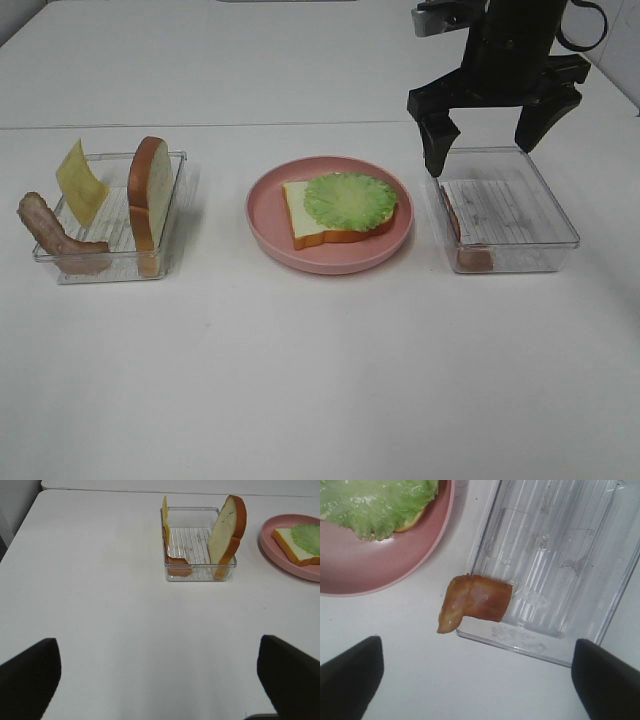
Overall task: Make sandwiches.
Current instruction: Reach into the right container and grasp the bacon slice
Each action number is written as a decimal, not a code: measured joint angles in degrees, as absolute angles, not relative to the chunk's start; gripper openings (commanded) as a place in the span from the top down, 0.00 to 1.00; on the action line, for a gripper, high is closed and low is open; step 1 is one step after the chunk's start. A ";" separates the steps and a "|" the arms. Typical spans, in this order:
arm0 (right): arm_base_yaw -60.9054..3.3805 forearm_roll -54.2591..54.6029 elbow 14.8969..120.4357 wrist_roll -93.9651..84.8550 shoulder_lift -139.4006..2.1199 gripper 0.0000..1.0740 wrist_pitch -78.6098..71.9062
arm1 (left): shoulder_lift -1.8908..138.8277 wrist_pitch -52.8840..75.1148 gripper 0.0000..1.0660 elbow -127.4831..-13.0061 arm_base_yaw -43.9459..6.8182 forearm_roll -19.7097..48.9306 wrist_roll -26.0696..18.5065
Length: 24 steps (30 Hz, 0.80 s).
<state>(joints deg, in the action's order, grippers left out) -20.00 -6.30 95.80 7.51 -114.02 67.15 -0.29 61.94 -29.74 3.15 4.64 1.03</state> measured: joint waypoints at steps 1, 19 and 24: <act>-20.00 -6.25 95.40 7.51 -114.02 0.08 66.69 | -0.29 61.94 0.06 -29.74 3.15 4.64 1.03; -20.00 -4.81 94.71 7.51 -119.12 0.08 63.71 | -0.29 61.94 0.06 -29.74 3.15 4.64 1.03; -20.00 -4.58 94.65 7.51 -120.95 0.08 62.57 | -0.29 61.94 0.06 -29.74 3.15 4.64 1.03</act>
<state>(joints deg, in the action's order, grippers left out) -20.00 -4.58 94.65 7.51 -120.95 62.57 -0.29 61.94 -29.74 3.15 4.64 1.03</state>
